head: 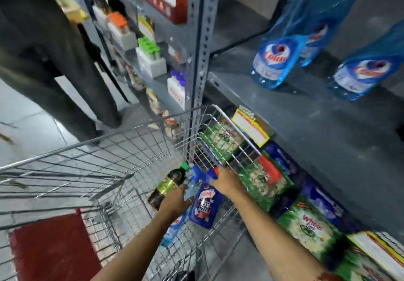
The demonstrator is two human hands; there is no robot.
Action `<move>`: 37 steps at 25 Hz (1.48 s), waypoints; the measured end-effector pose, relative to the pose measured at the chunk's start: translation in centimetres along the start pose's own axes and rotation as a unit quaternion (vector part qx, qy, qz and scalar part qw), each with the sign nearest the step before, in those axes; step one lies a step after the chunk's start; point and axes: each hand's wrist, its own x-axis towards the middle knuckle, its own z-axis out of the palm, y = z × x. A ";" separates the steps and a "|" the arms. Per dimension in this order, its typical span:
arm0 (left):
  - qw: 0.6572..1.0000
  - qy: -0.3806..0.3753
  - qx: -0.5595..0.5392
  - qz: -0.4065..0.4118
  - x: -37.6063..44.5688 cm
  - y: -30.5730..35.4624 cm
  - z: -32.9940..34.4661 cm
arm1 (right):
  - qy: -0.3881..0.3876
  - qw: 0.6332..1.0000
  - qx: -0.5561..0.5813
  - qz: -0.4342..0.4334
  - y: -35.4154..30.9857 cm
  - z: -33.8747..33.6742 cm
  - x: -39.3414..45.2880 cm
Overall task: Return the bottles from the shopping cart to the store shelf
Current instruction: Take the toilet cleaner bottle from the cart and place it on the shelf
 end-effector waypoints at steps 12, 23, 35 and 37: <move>0.964 -0.079 -0.094 -0.237 6.6 -0.5 9.1 | -0.157 0.958 0.172 0.166 5.3 8.5 10.7; 0.957 -0.125 -0.142 -0.218 6.6 -1.7 7.9 | -0.168 0.957 0.208 0.111 5.0 5.3 9.0; 0.885 -0.072 -0.459 -0.016 -3.6 5.7 -1.8 | -0.087 0.953 0.280 -0.079 1.1 -8.6 -3.9; 0.871 -0.060 -0.488 0.029 -5.9 8.5 -3.3 | -0.038 0.946 0.306 -0.101 1.3 -11.5 -7.6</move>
